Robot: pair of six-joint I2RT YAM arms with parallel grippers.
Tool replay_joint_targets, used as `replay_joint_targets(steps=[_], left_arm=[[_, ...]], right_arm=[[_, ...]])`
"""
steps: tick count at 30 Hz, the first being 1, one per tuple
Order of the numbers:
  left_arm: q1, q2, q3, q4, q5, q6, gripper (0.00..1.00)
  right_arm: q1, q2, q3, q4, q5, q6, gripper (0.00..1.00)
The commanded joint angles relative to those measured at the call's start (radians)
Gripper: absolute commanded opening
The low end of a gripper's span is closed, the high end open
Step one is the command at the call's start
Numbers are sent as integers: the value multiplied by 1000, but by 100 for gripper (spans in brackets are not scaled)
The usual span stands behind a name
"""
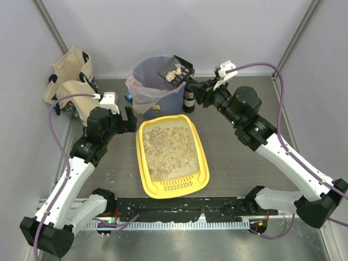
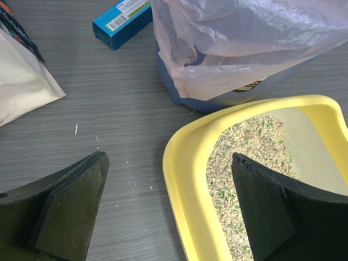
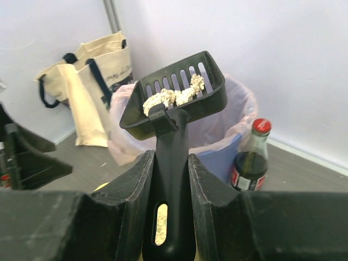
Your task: Clean the litter box
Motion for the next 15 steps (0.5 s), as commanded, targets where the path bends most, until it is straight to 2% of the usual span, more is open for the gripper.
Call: replay_joint_targets(steps=[1, 7, 15], left_arm=[[-15, 19, 29, 12, -12, 12, 100], [-35, 20, 34, 1, 8, 8, 100], [-61, 13, 34, -1, 2, 12, 100]], right_arm=[[-28, 88, 163, -21, -19, -178, 1], [-34, 244, 337, -170, 15, -313, 1], [-31, 255, 306, -101, -100, -529, 1]])
